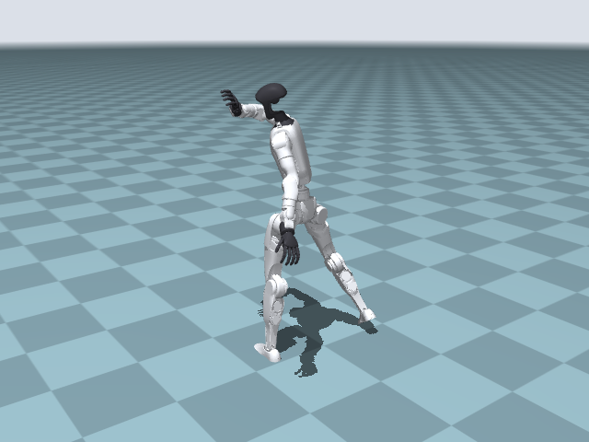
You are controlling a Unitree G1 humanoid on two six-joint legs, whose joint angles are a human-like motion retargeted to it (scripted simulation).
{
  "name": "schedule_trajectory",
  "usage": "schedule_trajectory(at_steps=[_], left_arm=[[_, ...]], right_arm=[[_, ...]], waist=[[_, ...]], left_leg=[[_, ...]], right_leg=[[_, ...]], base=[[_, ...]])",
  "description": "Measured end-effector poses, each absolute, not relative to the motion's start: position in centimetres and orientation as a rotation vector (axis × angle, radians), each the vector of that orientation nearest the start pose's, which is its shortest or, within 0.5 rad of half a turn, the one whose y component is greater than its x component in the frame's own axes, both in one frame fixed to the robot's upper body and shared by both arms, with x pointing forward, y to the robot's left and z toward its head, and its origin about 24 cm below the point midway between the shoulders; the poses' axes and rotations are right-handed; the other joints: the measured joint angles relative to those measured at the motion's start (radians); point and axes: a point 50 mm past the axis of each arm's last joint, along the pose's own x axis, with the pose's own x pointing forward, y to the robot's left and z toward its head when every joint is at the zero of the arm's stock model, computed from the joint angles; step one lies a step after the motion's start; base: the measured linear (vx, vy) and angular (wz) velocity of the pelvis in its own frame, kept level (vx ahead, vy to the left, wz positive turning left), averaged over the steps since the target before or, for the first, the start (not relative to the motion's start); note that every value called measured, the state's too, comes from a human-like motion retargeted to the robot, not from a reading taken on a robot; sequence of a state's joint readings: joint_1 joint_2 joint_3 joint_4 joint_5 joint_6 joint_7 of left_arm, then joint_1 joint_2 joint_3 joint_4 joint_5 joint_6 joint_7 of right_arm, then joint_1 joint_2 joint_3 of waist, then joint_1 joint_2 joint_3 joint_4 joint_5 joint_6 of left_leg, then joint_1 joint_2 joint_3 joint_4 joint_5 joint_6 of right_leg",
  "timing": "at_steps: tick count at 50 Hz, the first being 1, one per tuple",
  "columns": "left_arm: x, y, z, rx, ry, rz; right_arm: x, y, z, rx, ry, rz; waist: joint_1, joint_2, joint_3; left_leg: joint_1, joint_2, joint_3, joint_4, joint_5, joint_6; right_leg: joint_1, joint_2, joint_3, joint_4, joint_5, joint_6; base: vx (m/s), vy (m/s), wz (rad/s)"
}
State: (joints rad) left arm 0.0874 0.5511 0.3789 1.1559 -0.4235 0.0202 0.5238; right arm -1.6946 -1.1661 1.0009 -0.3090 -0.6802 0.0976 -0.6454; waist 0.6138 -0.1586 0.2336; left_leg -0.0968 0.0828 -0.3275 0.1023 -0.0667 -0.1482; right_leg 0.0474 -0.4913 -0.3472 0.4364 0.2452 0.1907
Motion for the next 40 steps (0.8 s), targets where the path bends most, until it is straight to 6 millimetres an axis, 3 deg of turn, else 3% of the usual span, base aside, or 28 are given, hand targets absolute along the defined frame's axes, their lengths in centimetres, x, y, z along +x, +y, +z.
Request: schedule_trajectory(at_steps=[4, 7, 10, 12, 16, 20, 23, 26, 30, 35, 38, 40], left_arm=[[12.4, 34.9, -8.8, 0.291, 0.836, 1.015], [19.0, 31.4, -6.6, 0.379, 0.625, 0.827], [25.0, 29.4, -1.8, 0.449, 0.355, 0.752], [28.0, 29.2, 2.4, 0.487, 0.171, 0.767], [31.4, 30.7, 11.3, 0.585, -0.139, 0.857], [31.9, 34.0, 18.7, 0.8, -0.312, 0.96], [31.0, 36.9, 22.3, 1.046, -0.324, 1.01], [29.6, 39.5, 24.1, 1.297, -0.261, 1.013], [27.8, 42.3, 25.0, 1.593, -0.129, 0.98], [25.6, 44.7, 26.2, 1.795, -0.027, 1.012], [24.6, 45.7, 26.9, 1.877, 0.012, 1.034], [23.8, 46.2, 27.7, 1.927, 0.01, 1.059]], right_arm=[[20.8, -10.1, 38.6, -1.512, -1.937, -0.351], [21.4, -11.8, 36.5, -1.5, -1.823, -0.305], [22.2, -13.2, 34.2, -1.476, -1.698, -0.253], [23.0, -14.2, 32.6, -1.461, -1.595, -0.229], [25.3, -17.2, 28.5, -1.473, -1.313, -0.227], [27.4, -22.0, 23.9, -1.529, -0.95, -0.278], [27.8, -26.5, 20.6, -1.553, -0.675, -0.342], [26.7, -31.4, 17.8, -1.556, -0.414, -0.42], [23.3, -37.8, 15.6, -1.619, -0.103, -0.539], [16.2, -45.2, 16.6, -1.815, 0.209, -0.771], [11.5, -48.6, 19.1, -1.931, 0.353, -0.941], [9.0, -50.2, 21.1, -2.013, 0.444, -1.05]], waist=[[-0.044, 0.022, -0.012], [-0.106, 0.038, -0.027], [-0.201, 0.06, -0.037], [-0.281, 0.087, -0.033], [-0.458, 0.143, -0.007], [-0.635, 0.186, 0.031], [-0.758, 0.207, 0.059], [-0.863, 0.217, 0.086], [-0.975, 0.211, 0.115], [-1.08, 0.179, 0.144], [-1.133, 0.153, 0.158], [-1.169, 0.147, 0.179]], left_leg=[[0.005, 0.041, 0.126, 0.045, -0.029, -0.007], [0.011, 0.075, 0.225, 0.078, -0.042, -0.018], [0.024, 0.108, 0.317, 0.101, -0.036, -0.035], [0.047, 0.137, 0.373, 0.111, -0.02, -0.045], [0.102, 0.194, 0.469, 0.124, 0.038, -0.061], [0.148, 0.239, 0.545, 0.148, 0.103, -0.066], [0.163, 0.261, 0.591, 0.188, 0.144, -0.062], [0.164, 0.271, 0.616, 0.236, 0.188, -0.058], [0.148, 0.266, 0.596, 0.301, 0.251, -0.059], [0.12, 0.234, 0.514, 0.363, 0.316, -0.077], [0.117, 0.207, 0.485, 0.378, 0.325, -0.098], [0.107, 0.2, 0.476, 0.388, 0.318, -0.097]], right_leg=[[0.022, -0.016, -0.201, -0.059, -0.107, -0.01], [0.016, -0.002, -0.26, -0.113, -0.174, 0.005], [-0.017, 0.022, -0.213, -0.151, -0.222, 0.025], [-0.042, 0.048, -0.146, -0.159, -0.241, 0.026], [-0.099, 0.109, -0.004, -0.149, -0.261, 0.017], [-0.135, 0.174, 0.108, -0.165, -0.257, 0.015], [-0.147, 0.214, 0.178, -0.2, -0.245, 0.017], [-0.157, 0.243, 0.244, -0.235, -0.227, 0.017], [-0.176, 0.267, 0.324, -0.263, -0.204, 0.015], [-0.202, 0.276, 0.396, -0.262, -0.19, 0.014], [-0.223, 0.264, 0.423, -0.234, -0.192, 0.045], [-0.225, 0.262, 0.43, -0.252, -0.18, 0.035]], base=[[-0.19, -0.22, -1.76], [-0.18, -0.3, -1.83], [-0.16, -0.34, -1.67], [-0.14, -0.35, -1.58], [-0.1, -0.33, -1.6], [-0.04, -0.29, -1.55], [0.0, -0.22, -1.44], [0.02, -0.17, -1.33], [0.02, -0.11, -1.16], [0.0, -0.04, -0.77], [-0.04, 0.03, -0.37], [-0.09, 0.06, -0.14]])
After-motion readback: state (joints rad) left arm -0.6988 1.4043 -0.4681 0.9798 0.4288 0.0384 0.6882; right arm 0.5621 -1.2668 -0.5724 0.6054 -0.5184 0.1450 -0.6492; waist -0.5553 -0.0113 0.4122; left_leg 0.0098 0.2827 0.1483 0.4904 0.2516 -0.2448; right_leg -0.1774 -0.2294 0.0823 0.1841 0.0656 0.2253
